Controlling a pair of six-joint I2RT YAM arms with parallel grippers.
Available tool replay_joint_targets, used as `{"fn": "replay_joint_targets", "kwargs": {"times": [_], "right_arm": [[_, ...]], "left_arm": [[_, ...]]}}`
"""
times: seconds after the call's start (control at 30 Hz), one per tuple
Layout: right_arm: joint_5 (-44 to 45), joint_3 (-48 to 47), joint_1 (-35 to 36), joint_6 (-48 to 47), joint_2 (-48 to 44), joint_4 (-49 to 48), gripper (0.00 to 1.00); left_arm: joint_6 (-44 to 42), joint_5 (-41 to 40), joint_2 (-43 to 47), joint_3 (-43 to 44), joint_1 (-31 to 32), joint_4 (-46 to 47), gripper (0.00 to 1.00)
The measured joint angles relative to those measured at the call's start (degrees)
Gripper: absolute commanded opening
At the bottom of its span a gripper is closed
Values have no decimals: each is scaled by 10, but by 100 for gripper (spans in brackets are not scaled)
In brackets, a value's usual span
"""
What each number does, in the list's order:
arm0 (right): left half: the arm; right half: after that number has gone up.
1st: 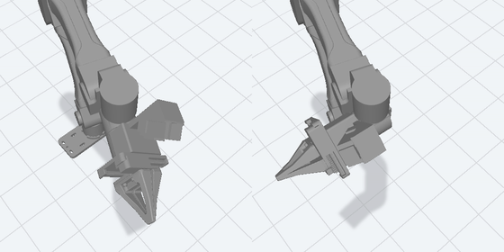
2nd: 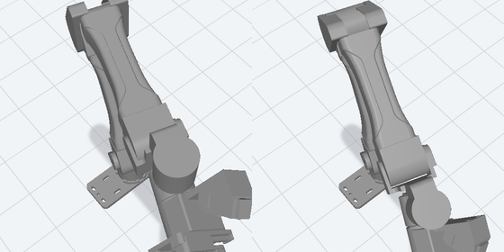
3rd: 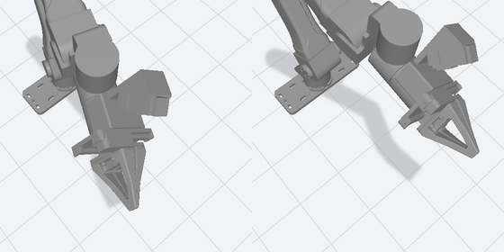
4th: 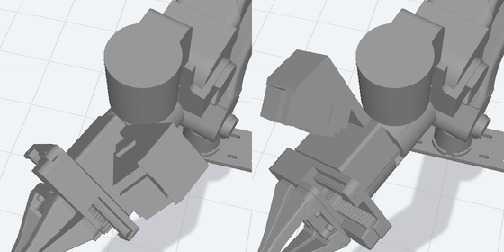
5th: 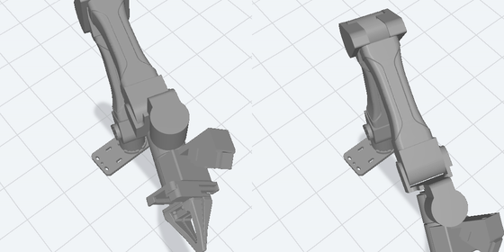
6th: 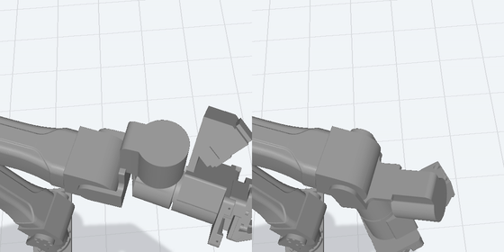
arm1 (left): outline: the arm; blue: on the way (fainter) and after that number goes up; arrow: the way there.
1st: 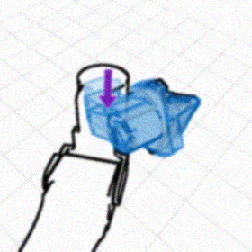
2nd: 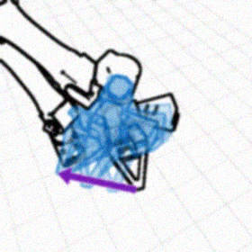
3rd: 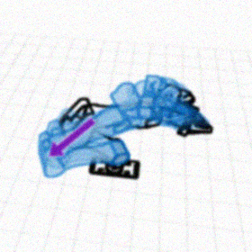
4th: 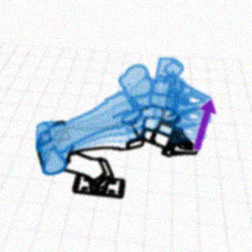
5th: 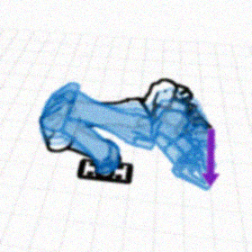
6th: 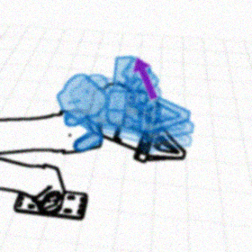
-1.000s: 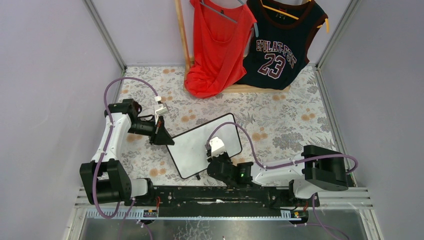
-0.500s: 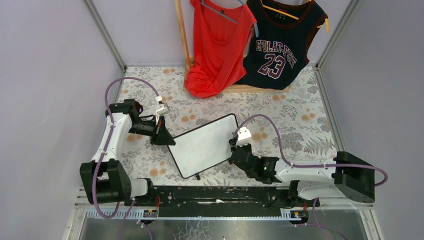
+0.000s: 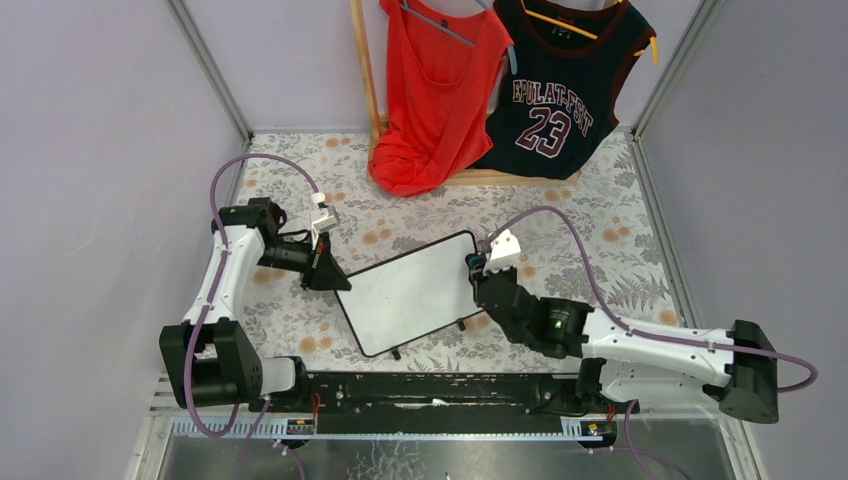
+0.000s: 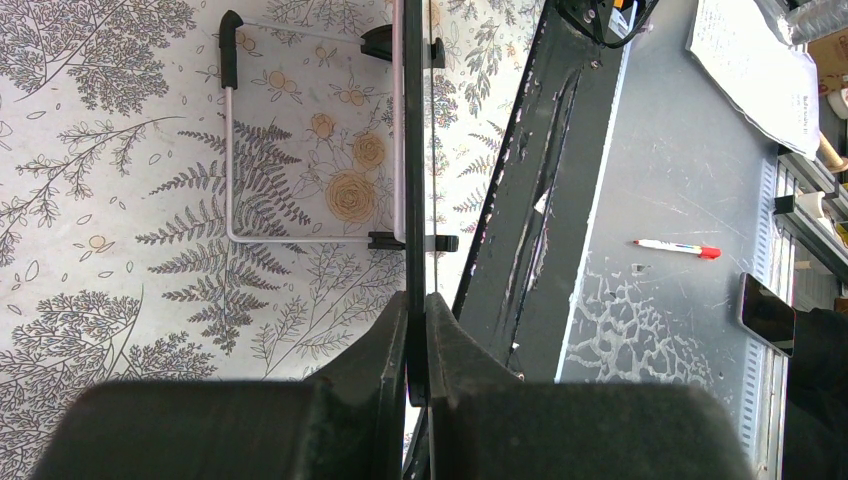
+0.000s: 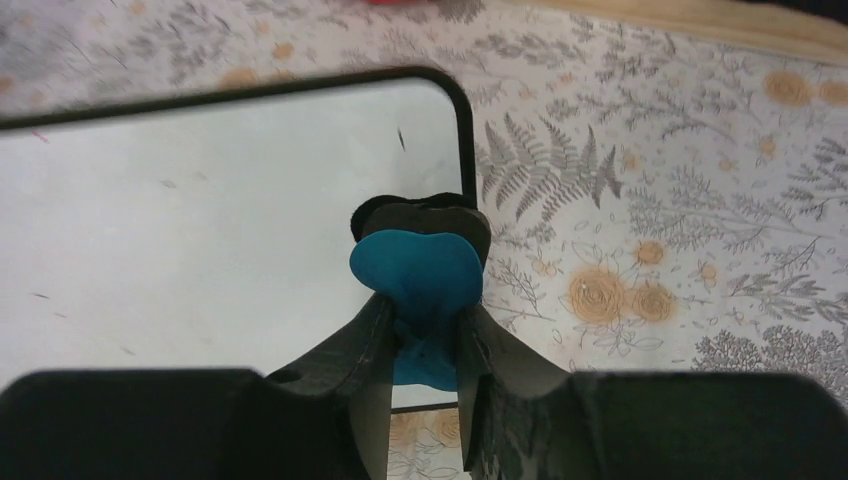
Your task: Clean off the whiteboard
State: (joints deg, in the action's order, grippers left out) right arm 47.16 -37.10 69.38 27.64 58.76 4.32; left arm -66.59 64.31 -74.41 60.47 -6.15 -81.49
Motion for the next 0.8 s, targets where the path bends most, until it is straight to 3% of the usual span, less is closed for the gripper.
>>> {"fn": "replay_joint_targets", "kwargs": {"times": [0.2, 0.4, 0.57, 0.8], "right_arm": [[11, -122, 0, 33, -9, 132, 0], [33, -143, -17, 104, -65, 284, 0], [31, -173, -86, 132, -90, 391, 0], [-37, -176, -221, 105, -69, 416, 0]], "left_arm": [[0, 0, 0, 0, 0, 0, 0], [1, 0, 0, 0, 0, 1, 0], [1, 0, -1, 0, 0, 1, 0], [7, 0, -2, 0, 0, 4, 0]]}}
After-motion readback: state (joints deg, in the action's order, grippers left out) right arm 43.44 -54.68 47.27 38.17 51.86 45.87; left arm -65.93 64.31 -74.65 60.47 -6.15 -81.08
